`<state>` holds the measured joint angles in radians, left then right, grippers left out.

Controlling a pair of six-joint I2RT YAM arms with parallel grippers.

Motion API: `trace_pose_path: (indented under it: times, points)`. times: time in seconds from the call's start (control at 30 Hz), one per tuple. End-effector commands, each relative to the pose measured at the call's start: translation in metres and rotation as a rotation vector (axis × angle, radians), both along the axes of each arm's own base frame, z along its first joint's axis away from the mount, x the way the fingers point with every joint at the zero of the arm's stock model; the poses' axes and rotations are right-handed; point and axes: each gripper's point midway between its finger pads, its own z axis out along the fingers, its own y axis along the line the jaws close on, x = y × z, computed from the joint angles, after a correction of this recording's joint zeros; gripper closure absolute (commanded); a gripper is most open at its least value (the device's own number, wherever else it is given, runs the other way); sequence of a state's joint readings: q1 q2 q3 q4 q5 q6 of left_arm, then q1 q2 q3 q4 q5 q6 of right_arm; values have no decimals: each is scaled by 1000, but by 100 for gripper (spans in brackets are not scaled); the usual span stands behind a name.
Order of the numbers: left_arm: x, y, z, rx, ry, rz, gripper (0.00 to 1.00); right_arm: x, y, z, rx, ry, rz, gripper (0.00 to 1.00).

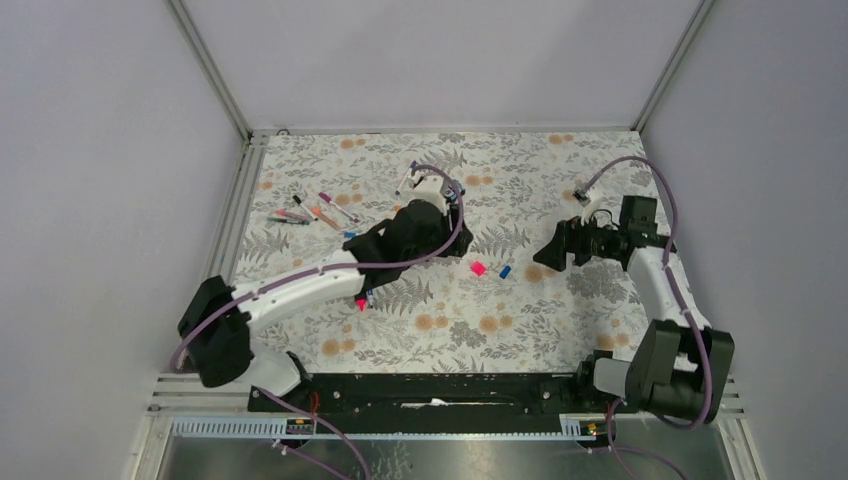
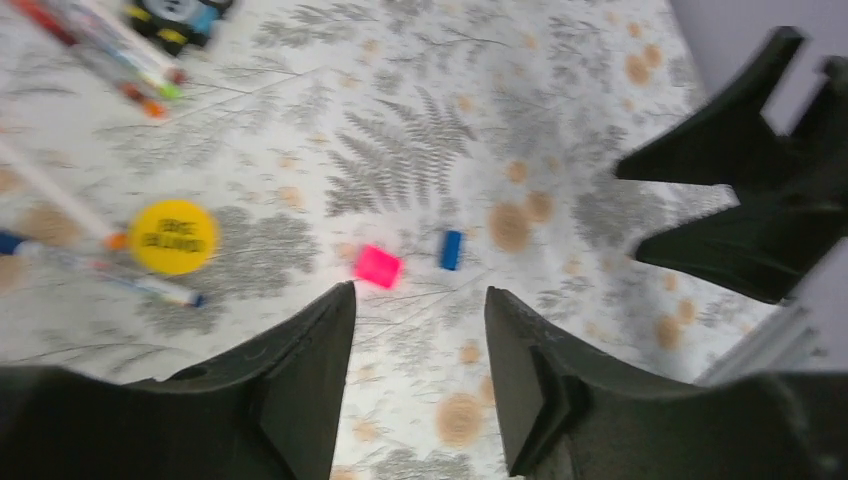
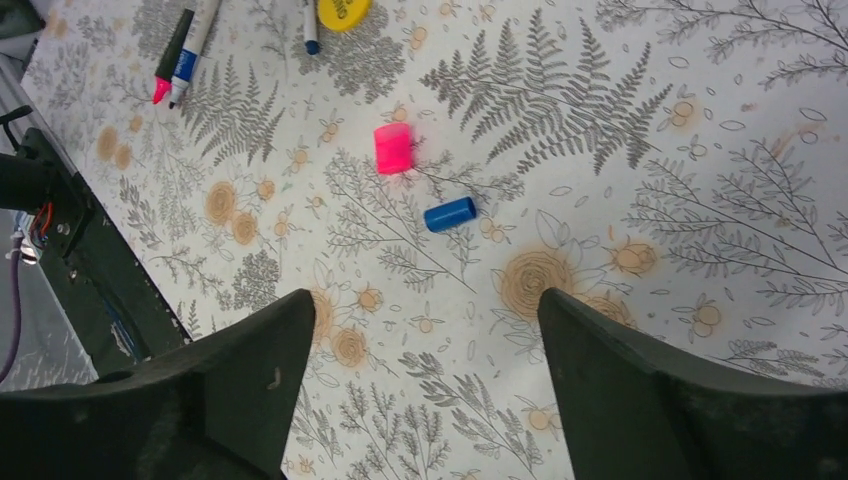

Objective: Open the pen caps
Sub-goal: Place the pen cap at the center of the board, then pick up the pen from the center of the board.

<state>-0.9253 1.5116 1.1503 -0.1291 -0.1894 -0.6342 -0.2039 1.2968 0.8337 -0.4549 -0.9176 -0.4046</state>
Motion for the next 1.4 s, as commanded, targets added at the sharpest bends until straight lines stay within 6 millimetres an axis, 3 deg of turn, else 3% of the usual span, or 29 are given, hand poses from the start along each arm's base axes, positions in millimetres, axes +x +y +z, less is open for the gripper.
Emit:
trace_pose_path:
  times: [0.0,0.03,0.13,0.23,0.37,0.53,1.17,1.37]
  points:
    - [14,56,24,35,-203,160,40,-11,11,19,16,-187,78,7]
    - [13,68,24,41,-218,190,32,-15,13,23,16,-228,90,2]
    - [10,103,11,47,-230,293,2,-25,18,23,28,-309,108,0]
    - [6,121,4,-1,-203,319,1,-27,18,20,47,-294,89,0]
    - [4,128,-1,-107,-154,287,1,-24,12,17,30,-286,64,0]
    - [12,139,-13,-114,-107,309,1,-21,5,13,15,-276,37,0]
    - [80,154,-78,196,168,330,1,-17,-3,5,-18,-265,11,1]
    - [101,150,-79,184,215,277,1,-18,-3,2,-21,-261,12,1]
